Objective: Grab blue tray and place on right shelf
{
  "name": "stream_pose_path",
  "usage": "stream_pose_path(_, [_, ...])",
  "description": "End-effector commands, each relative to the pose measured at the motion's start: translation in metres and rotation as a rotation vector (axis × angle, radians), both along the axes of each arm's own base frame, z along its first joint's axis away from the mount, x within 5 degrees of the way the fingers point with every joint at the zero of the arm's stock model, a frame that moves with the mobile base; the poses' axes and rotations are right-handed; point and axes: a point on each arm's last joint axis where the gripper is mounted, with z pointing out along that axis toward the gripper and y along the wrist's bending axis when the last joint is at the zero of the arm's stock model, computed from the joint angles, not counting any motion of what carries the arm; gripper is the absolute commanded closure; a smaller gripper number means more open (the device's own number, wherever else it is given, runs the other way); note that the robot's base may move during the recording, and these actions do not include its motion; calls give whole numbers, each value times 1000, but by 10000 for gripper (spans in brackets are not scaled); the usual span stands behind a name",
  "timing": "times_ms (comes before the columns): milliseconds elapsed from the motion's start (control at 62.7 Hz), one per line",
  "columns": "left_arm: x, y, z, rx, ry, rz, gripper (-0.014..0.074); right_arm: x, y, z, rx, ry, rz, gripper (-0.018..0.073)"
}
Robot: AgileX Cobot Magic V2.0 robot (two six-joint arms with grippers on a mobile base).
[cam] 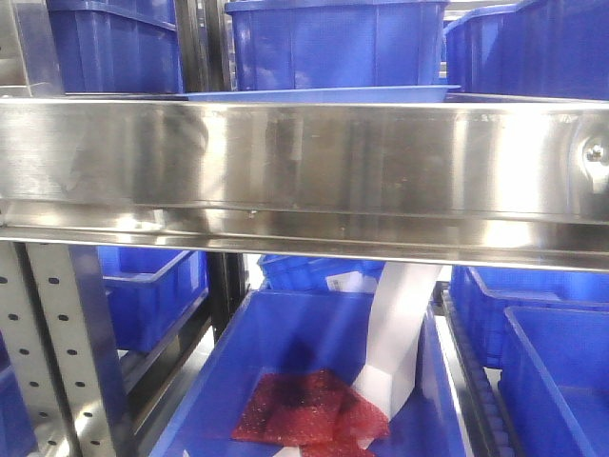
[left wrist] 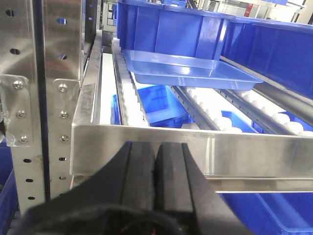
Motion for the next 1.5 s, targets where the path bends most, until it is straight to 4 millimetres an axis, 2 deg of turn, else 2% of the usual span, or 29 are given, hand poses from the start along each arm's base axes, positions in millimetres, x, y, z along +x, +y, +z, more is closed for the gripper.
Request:
stream_pose_path(0, [0, 0, 17, -37, -105, -1, 645, 0, 0, 17, 4, -113, -2, 498])
stream_pose_path(223, [0, 1, 17, -31, -100, 3, 645, 0, 0, 17, 4, -113, -2, 498])
stream_pose_path(383, [-11, 12, 8, 17, -118, 119, 645, 0, 0, 17, 4, -113, -2, 498])
stream_pose_path(462, [-16, 17, -7, 7, -131, 194, 645, 0, 0, 17, 4, -113, -2, 498])
stream_pose_path(606, [-20, 22, -47, -29, -153, 298, 645, 0, 0, 17, 4, -113, -2, 498])
stream_pose_path(781, [-6, 26, -98, -34, -186, 376, 645, 0, 0, 17, 4, -112, -2, 498])
stream_pose_path(813, [-6, 26, -101, -25, -147, 373, 645, 0, 0, 17, 4, -113, -2, 498])
stream_pose_path(972, [-6, 25, -108, -8, -71, 366, 645, 0, 0, 17, 4, -112, -2, 498])
stream_pose_path(1482, [-6, 25, -108, -8, -73, 366, 645, 0, 0, 17, 4, -112, -2, 498])
